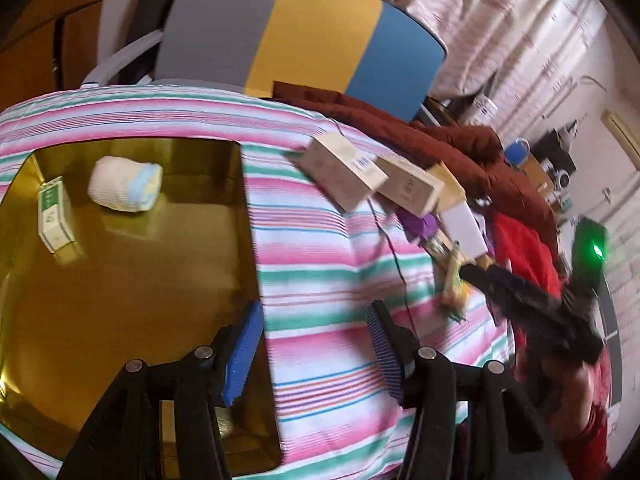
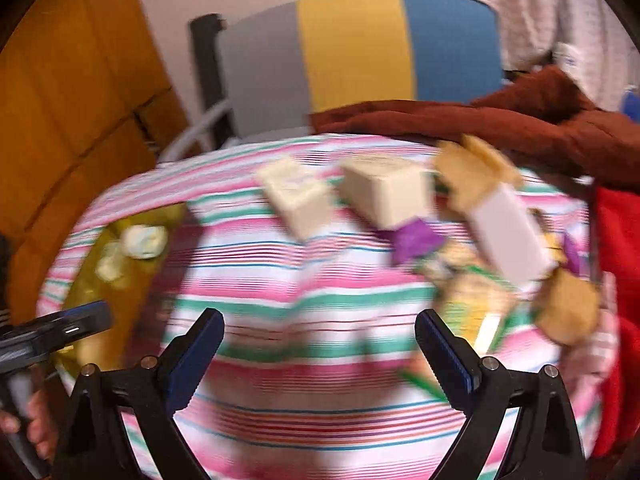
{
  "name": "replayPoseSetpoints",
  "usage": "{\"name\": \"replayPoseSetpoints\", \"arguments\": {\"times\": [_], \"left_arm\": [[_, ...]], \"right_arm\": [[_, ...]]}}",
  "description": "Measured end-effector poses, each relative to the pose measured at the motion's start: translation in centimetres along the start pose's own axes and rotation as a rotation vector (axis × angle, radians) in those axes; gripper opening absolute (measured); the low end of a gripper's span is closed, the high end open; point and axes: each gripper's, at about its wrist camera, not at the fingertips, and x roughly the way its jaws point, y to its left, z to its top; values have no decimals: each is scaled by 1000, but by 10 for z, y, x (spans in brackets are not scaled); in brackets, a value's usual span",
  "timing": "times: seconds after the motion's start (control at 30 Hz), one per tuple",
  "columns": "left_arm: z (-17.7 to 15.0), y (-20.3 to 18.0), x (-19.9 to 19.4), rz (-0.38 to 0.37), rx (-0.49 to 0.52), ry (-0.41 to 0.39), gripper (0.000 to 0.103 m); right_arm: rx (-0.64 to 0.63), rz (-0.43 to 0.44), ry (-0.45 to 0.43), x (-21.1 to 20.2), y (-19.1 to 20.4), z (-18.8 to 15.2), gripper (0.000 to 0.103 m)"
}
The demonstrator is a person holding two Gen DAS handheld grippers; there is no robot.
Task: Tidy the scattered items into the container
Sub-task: 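Move both tools back toward the scattered items, then grasp the yellow cracker packet with the left tool while the right tool grasps a cracker packet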
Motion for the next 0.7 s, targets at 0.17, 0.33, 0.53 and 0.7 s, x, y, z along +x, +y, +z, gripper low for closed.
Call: {"name": "replayPoseSetpoints", "arguments": {"times": [0.17, 0.33, 0.53, 0.7], "left_arm": [[-10, -20, 10, -7, 38, 26, 55], [-18, -39, 21, -5, 85, 50, 55], [-21, -51, 36, -14, 92, 88, 55], [-25, -60, 45, -12, 110, 116, 55]], "right_arm": [[48, -138, 54, 29, -55, 7, 97], [87, -39, 87, 49, -72, 5, 97], [62, 310, 1, 32, -50, 14, 96], [32, 55, -47, 27, -77, 24, 96]]}}
